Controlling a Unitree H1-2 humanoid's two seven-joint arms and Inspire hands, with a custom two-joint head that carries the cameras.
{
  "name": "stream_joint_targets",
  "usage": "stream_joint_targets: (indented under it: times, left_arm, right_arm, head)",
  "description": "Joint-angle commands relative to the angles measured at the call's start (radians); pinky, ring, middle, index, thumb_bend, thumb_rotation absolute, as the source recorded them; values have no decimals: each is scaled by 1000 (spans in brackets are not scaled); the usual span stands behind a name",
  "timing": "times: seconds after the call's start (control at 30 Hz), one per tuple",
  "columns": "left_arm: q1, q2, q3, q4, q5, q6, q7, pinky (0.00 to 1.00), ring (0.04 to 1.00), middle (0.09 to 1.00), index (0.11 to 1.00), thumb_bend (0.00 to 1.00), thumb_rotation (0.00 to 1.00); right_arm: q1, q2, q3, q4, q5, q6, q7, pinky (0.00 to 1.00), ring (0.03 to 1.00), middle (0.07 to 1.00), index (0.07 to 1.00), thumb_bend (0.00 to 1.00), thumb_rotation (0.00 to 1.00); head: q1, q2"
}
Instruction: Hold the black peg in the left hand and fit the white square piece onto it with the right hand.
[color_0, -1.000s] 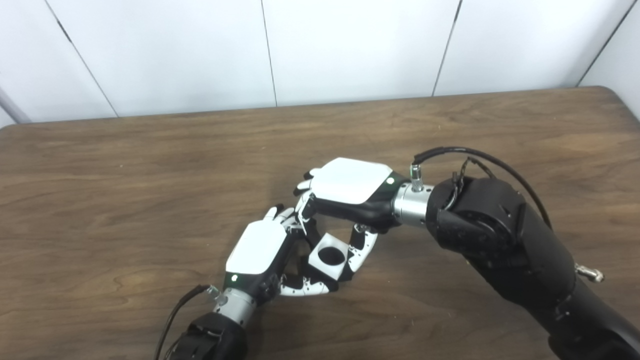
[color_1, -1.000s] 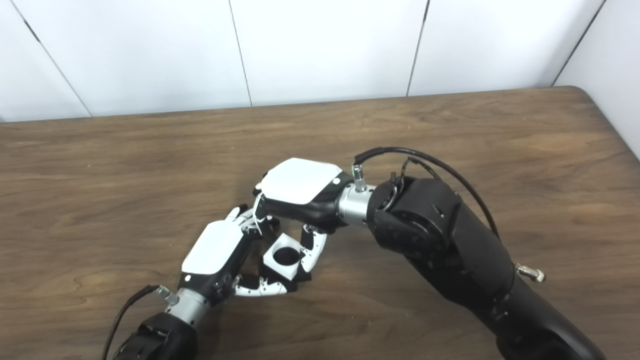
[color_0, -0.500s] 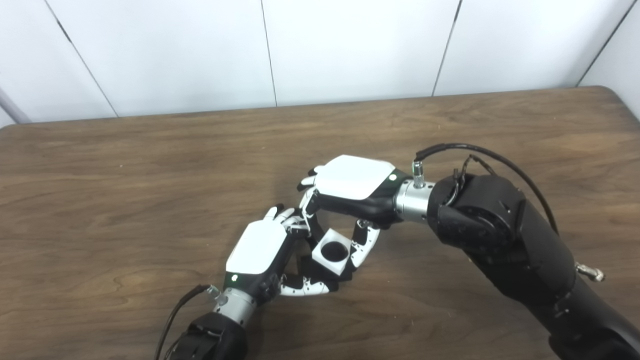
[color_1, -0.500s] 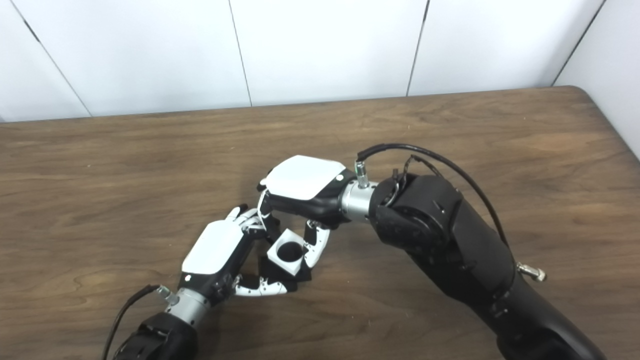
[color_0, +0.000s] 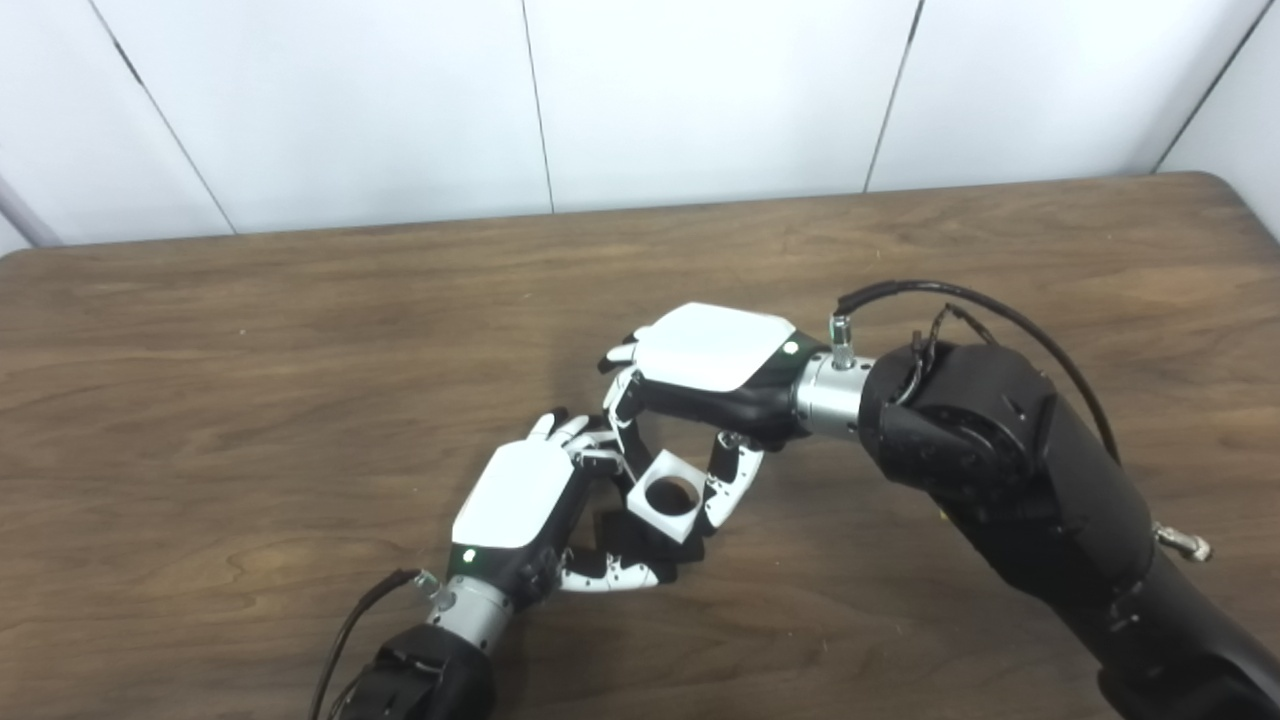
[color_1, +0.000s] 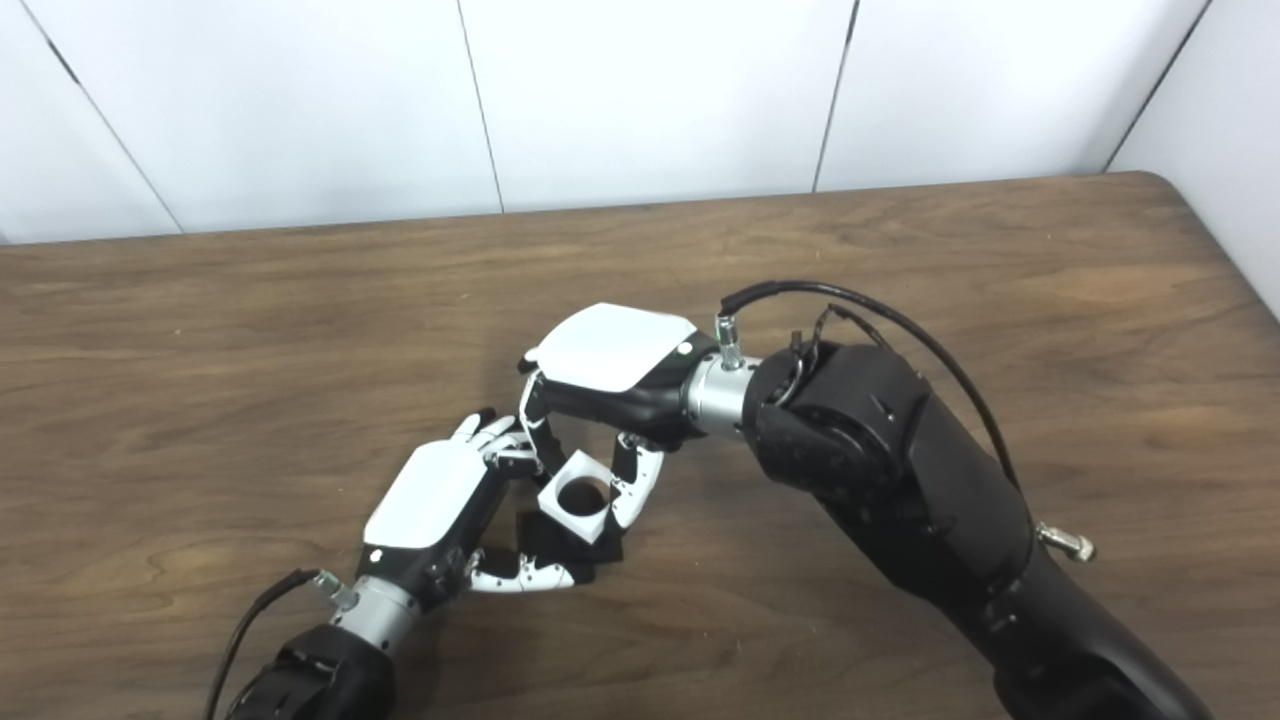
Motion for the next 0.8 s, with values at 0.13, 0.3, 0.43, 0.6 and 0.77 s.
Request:
stream_joint_targets:
  times: [0.13, 0.3, 0.43, 0.6, 0.77]
  left_arm:
    - [7, 8, -19, 11, 24, 16, -41, 1000, 922, 819, 488, 515, 55]
    - [7, 7, -19, 14, 21, 13, -32, 1000, 921, 816, 488, 516, 53]
    - [7, 8, -20, 18, 24, 10, -29, 1000, 922, 817, 488, 515, 53]
    - [5, 9, -24, 18, 34, 11, -29, 1000, 921, 816, 488, 515, 54]
    - [5, 9, -24, 16, 37, 14, -33, 1000, 922, 816, 488, 515, 55]
  right_arm:
    - [-14, 13, -9, -9, -5, -12, -32, 948, 922, 761, 482, 524, 131]
    - [-9, 21, -6, -12, -10, -6, -23, 954, 921, 760, 482, 525, 131]
    - [-7, 23, -6, -7, -15, -7, -24, 952, 923, 762, 482, 524, 131]
    - [1, 20, -8, 2, -18, -12, -32, 944, 923, 762, 482, 524, 131]
    - [5, 15, -10, 11, -22, -16, -37, 939, 921, 762, 482, 524, 131]
  head:
    - [1, 2]
    - [4, 4]
    - [4, 4]
    - [5, 6]
    - [3, 6]
